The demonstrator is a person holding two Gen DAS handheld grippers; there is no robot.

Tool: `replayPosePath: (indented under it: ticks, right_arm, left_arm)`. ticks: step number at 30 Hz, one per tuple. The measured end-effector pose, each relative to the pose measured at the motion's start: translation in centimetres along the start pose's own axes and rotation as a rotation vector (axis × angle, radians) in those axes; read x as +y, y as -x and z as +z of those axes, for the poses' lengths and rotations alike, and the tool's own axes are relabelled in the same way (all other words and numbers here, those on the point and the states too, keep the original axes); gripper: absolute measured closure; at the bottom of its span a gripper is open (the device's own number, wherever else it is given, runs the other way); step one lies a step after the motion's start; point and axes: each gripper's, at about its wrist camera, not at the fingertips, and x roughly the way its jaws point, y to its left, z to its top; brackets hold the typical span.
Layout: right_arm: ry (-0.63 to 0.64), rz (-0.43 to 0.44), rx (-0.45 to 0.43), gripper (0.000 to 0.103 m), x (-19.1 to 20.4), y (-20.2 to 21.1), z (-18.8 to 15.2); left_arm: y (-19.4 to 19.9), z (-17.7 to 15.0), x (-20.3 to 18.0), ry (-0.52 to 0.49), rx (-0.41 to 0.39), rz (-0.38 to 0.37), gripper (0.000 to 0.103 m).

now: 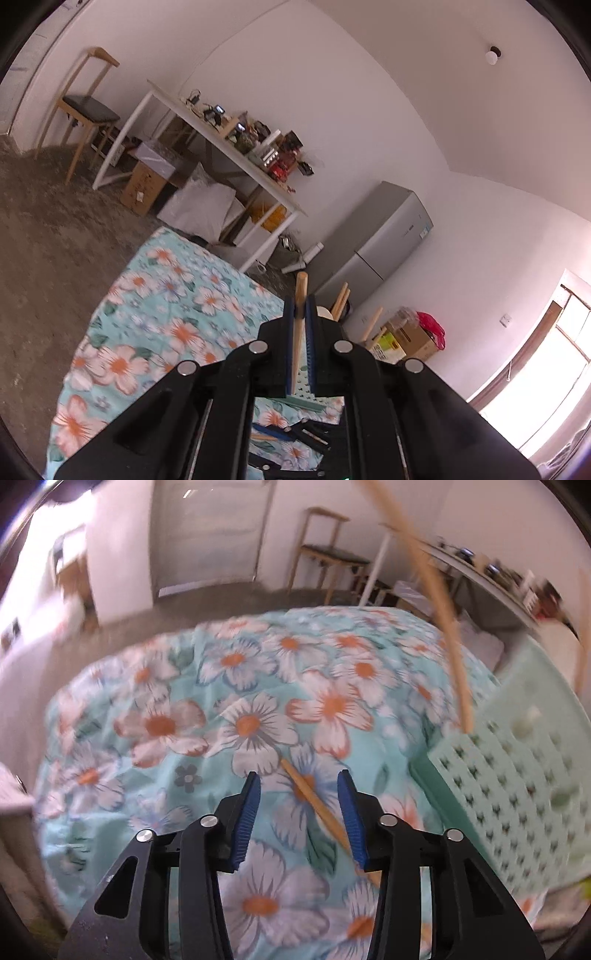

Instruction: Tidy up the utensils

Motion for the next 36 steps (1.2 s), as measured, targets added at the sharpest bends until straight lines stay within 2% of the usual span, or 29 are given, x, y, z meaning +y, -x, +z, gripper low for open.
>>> replayPosePath:
  ticks: [3,5,8,14,22,29,33,36]
  right_arm:
    - [0.016,-0.008,0.024,0.075,0.3,-1.0,-0.2]
    - [-0.018,0.012,0.027,0.086,0.0,-0.9,-0.2]
    - [-0.058,0.007,0.018,0.09,-0.2,-0.5,-0.3]
    - [-0.176,-0.025,-0.048,0.1,-2.1,2.8,-0.1]
    - [-0.411,-0.111,-0.227,0.1,-7.6,12.4,-1.9]
    - [-0.665,-0.125,-0.488,0.1,-12.0,22.1,-4.9]
    - [-0.743,-0.124,-0.599,0.1,-13.2,25.0,-6.5]
    - [-0.774,-0.119,-0.642,0.1,-13.7,25.7,-7.5]
  left_arm:
    - [0.6,0.2,0.6,0.009,-0.014,0.002,0.098]
    - [0.9,0.3,0.8,0.009,-0.02,0.005,0.098]
    - [1.5,0.2,1.1,0.009,-0.025,0.006,0.098]
    - [1.8,0.4,1.0,-0.009,-0.028,-0.011,0.098]
    - [1.7,3.1,-2.1,-0.094,-0.081,-0.114,0.098]
    - [-1.3,4.8,-6.9,-0.162,-0.101,-0.247,0.098]
    - [-4.3,5.3,-9.4,-0.205,-0.097,-0.276,0.098]
    - [-6.8,5.7,-10.9,-0.227,-0.093,-0.278,0.098]
